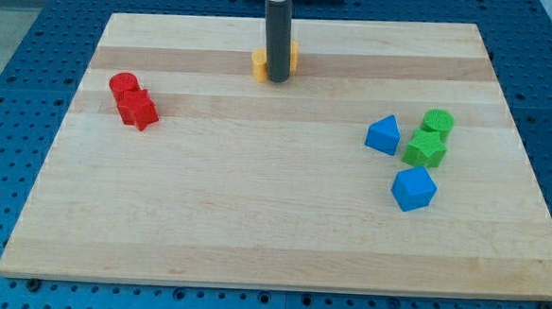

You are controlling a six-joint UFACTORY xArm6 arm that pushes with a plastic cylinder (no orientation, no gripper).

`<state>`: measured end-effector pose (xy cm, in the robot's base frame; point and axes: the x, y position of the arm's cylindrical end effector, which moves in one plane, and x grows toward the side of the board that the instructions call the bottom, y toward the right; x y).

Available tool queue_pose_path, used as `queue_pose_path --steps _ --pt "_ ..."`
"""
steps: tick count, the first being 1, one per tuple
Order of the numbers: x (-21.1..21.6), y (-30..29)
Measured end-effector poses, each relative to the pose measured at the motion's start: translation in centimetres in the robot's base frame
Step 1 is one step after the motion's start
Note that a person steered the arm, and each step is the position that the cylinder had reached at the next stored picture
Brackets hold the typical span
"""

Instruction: Slightly push the yellow blocks towards the top center of the board

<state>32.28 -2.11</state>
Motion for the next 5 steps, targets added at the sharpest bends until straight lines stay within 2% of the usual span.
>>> queue_pose_path --steps 1,2,3,4,5 --pt "3.1 -0.1" --pt "4.7 -2.9" --pt "3.3 -6.7" --pt "-0.6 -9.2" --pt "-1.5 -8.7"
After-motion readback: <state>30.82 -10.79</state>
